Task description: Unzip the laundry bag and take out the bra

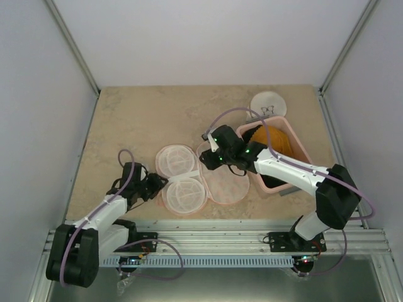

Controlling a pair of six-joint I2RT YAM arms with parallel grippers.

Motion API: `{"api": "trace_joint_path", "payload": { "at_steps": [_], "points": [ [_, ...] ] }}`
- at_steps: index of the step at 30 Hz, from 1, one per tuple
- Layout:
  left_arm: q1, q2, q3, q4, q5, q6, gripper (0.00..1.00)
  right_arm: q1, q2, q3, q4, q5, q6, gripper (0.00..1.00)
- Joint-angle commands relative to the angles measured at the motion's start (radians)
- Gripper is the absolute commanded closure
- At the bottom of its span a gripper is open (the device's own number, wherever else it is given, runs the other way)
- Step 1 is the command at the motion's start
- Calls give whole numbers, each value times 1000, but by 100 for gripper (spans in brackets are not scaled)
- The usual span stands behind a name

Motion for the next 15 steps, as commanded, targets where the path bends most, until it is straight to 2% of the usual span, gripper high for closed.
{"api": "trace_joint_path", "payload": {
  "at_steps": [1, 2, 3, 6, 10, 15],
  "points": [
    [-19, 25, -11, 46, -15, 0, 78, 6, -25, -65, 54, 3, 43, 53],
    [-19, 25, -1, 43, -19, 16, 92, 6, -28, -75, 56, 9, 49, 53],
    [-18, 22, 18, 34, -22, 39, 100, 7, -32, -83, 57, 14, 52, 53],
    [-4, 15, 93, -44, -29, 121, 100, 4, -30, -93, 59, 31, 54, 53],
    [60, 30, 268, -303, -132, 245, 100, -9, 14, -81, 16, 62, 62, 52],
    [103, 73, 454, -537, -202, 298, 100, -26, 79, -79, -69, 162, 92, 52]
  ]
}}
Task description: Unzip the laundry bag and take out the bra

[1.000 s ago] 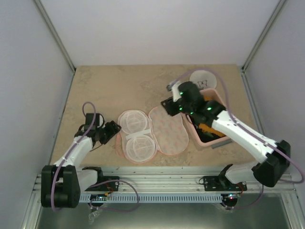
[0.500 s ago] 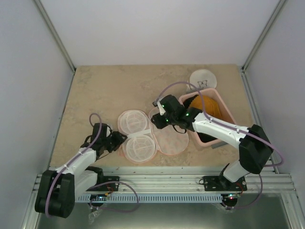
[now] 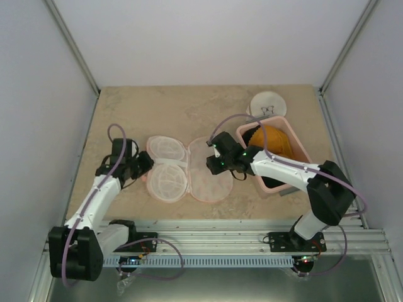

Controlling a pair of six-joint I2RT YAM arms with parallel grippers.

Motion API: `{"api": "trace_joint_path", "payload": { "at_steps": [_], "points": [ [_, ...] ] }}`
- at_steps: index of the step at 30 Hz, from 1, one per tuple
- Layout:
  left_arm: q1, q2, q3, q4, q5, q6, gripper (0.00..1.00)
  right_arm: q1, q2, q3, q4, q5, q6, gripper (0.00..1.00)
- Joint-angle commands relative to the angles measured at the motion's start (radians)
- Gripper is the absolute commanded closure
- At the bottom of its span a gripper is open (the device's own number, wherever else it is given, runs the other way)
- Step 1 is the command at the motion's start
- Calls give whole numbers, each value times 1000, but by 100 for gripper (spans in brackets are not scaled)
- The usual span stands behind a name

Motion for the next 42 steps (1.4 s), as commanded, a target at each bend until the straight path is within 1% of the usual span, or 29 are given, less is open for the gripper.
{"api": "trace_joint_path", "payload": {
  "at_steps": [1, 4, 7, 12, 15, 18, 25, 27, 29, 34, 37, 38, 39, 40, 42],
  "points": [
    [34, 37, 142, -280, -98, 103, 100, -19, 55, -1, -71, 103, 38, 52],
    [52, 61, 178, -316, -113, 149, 100, -37, 67, -26, -37, 87, 47, 51],
    [52, 97, 161, -290, -111, 132, 100, -49, 108, -10, -11, 78, 45, 48],
    [52, 104, 157, -282, -107, 124, 100, -68, 217, 41, -51, 113, 36, 46],
    [52, 104, 154, -280, -101, 124, 100, -78, 247, 45, -63, 135, 29, 46],
    [53, 106, 155, -282, -104, 126, 100, -81, 257, 52, -102, 193, 27, 46],
    [54, 114, 156, -278, -100, 130, 100, -133, 195, 40, -111, 209, 1, 44],
    [54, 115, 152, -273, -95, 129, 100, -149, 198, 32, -81, 159, -21, 42],
    [54, 116, 149, -268, -93, 129, 100, -173, 210, 11, -34, 52, -24, 41],
    [54, 116, 146, -266, -89, 126, 100, -197, 268, -10, 45, -72, -34, 43],
    [54, 115, 139, -259, -82, 122, 100, -198, 308, 2, 79, -137, -35, 47],
    [54, 115, 136, -256, -80, 120, 100, -198, 320, 8, 88, -159, -34, 51],
    [54, 116, 135, -254, -79, 119, 100, -198, 327, 13, 93, -173, -32, 57],
    [54, 116, 132, -253, -77, 117, 100, -198, 331, 15, 100, -181, -27, 68],
    [54, 113, 128, -248, -74, 114, 100, -199, 327, 16, 106, -174, -17, 87]
  ]
}}
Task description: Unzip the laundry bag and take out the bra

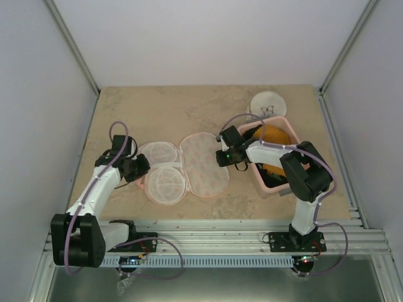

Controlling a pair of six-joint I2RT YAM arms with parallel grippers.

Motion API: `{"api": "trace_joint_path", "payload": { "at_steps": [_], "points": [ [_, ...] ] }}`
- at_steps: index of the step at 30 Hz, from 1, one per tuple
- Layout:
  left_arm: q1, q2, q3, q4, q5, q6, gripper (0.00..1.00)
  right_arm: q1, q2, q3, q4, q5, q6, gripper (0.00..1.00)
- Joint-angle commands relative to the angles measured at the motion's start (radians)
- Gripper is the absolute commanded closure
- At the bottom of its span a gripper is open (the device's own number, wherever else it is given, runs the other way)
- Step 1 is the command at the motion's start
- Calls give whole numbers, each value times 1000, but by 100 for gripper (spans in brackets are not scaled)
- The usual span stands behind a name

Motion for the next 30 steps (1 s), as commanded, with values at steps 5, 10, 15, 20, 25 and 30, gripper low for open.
{"api": "trace_joint_path", "payload": {
  "at_steps": [5, 10, 15, 20, 25, 30],
  "points": [
    [6, -5, -31, 28, 32, -13, 100, -5, -33, 0, 12, -50, 4, 100],
    [4, -3, -98, 96, 110, -35, 100, 0, -168, 57, -89, 25, -9, 100],
    [-79, -5, -175, 237, 221, -122, 100, 13, -271, 112, -207, 102, -26, 100],
    [-150, 38, -217, 410, 285, -231, 100, 51, -325, 145, -286, 144, -16, 100],
    [-205, 152, -204, 542, 287, -245, 100, 136, -322, 200, -313, 170, 15, 100],
    [-223, 133, -239, 506, 254, -245, 87, 205, -286, 248, -313, 184, 47, 100]
  ]
}}
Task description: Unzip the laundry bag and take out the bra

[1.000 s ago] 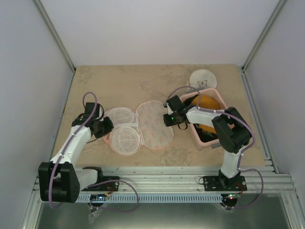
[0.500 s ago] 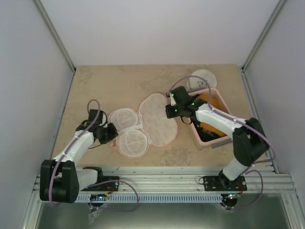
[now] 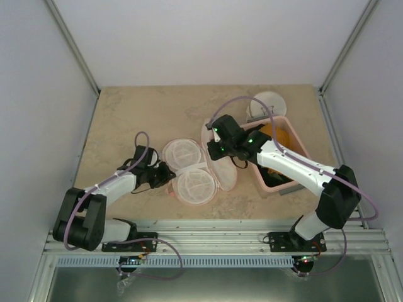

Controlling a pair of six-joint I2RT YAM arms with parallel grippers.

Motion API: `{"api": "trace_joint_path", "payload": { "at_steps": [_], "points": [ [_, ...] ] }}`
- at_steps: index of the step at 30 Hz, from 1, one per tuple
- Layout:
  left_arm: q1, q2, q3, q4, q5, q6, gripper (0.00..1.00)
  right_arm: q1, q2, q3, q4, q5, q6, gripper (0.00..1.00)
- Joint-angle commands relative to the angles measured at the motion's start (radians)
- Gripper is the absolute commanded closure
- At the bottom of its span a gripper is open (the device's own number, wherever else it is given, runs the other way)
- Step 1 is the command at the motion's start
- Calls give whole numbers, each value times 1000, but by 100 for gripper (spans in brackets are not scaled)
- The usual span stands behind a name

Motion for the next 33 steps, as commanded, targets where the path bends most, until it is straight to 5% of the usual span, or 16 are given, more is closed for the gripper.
{"api": "trace_joint_path", "payload": {
  "at_steps": [1, 4, 11, 23, 33],
  "points": [
    [-10, -44, -33, 19, -15, -13, 75, 54, 36, 57, -11, 28, 40, 100],
    [-8, -80, -36, -6, -34, -9, 46, 75, 75, 103, 10, -5, 52, 100],
    [43, -110, -57, 38, -24, -44, 2, 124, 156, 51, 303, -203, 164, 100],
    [237, -204, -30, 30, -21, -100, 1, 165, 336, 29, 513, -306, 254, 100],
    [256, -217, -19, 65, -6, -132, 1, 193, 484, 77, 512, -343, 244, 100]
  ]
}}
